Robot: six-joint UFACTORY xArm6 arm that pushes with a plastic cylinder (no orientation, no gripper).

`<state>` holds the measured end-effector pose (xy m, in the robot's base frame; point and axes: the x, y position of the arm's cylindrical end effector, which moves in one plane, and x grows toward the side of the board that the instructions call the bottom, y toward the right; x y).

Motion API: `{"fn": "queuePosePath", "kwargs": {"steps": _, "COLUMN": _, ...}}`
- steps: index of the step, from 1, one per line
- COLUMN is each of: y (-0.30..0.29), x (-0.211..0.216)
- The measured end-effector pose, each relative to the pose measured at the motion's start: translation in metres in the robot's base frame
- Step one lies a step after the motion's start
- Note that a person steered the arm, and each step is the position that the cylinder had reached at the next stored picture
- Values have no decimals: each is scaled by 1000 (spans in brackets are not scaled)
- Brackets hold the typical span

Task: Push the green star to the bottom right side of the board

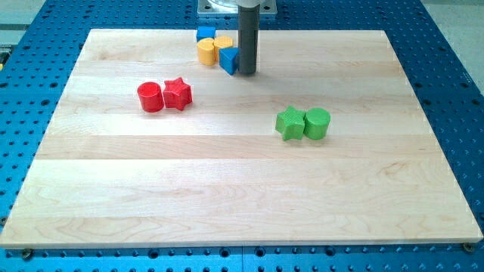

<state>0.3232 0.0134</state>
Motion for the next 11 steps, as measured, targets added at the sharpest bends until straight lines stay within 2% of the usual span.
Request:
{"fn": "queuePosePath", "kwargs": {"steps": 1, "y": 14, "x": 68}}
{"fn": "queuePosePath", "kwargs": {"steps": 3, "y": 54, "x": 101}}
{"fn": "queuePosePath", "kwargs": {"steps": 4, "y": 92, "x": 131}}
{"fn": "queuePosePath", "kwargs": {"steps": 5, "y": 107, "x": 180}}
{"fn": "queuePosePath", "kwargs": {"steps": 6, "y": 99, "x": 195}}
{"fn": "queuePosePath", "kwargs": {"steps": 7, "y": 42, "x": 178}}
{"fn": "queuePosePath", "kwargs": {"steps": 9, "y": 59, "x": 245}}
{"fn": "queuePosePath", "kwargs": {"steps": 10, "y": 81, "x": 249}}
{"fn": "queuePosePath", "kwargs": {"steps": 11, "y": 74, "x": 239}}
